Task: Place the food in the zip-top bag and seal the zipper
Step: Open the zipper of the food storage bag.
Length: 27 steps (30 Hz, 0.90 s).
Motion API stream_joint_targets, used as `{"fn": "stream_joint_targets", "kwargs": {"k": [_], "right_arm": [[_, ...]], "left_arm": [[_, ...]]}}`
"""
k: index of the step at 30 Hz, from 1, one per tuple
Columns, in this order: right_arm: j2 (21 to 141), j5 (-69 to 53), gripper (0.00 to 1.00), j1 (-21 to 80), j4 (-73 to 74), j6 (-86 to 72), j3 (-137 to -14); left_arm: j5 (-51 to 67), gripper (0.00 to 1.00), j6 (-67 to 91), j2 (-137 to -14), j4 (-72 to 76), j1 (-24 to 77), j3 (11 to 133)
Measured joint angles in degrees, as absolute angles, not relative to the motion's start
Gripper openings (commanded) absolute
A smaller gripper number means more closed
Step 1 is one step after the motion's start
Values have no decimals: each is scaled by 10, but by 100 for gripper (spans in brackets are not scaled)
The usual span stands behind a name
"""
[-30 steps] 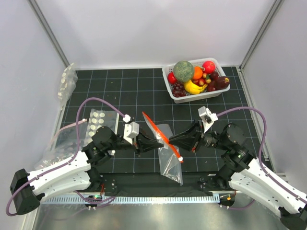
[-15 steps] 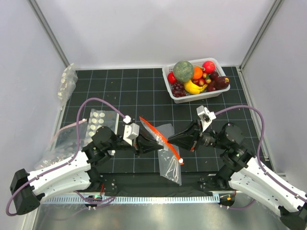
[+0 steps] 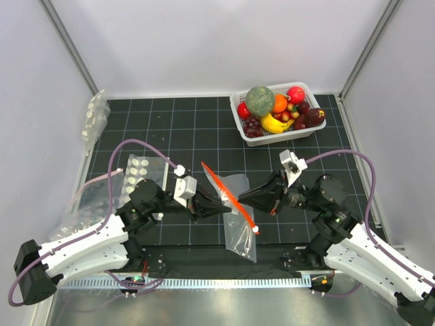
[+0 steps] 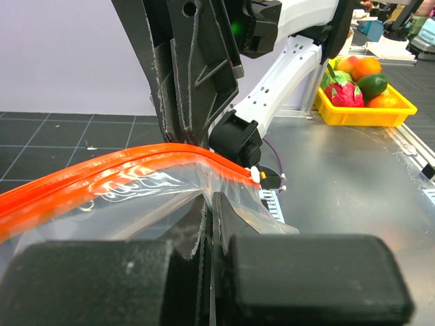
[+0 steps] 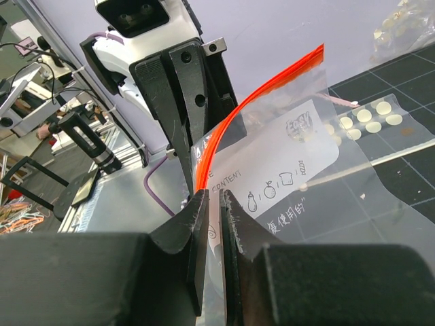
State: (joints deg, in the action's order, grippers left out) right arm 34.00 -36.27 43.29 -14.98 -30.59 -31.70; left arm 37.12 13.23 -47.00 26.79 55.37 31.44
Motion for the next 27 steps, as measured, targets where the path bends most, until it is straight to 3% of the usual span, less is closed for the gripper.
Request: {"fn": "stream_joint_targets", "kwargs": {"k": [27], "right_arm": [[361, -366, 16, 441, -142, -298, -324]], "left_arm": [[348, 0, 130, -464, 265, 554, 314]]}}
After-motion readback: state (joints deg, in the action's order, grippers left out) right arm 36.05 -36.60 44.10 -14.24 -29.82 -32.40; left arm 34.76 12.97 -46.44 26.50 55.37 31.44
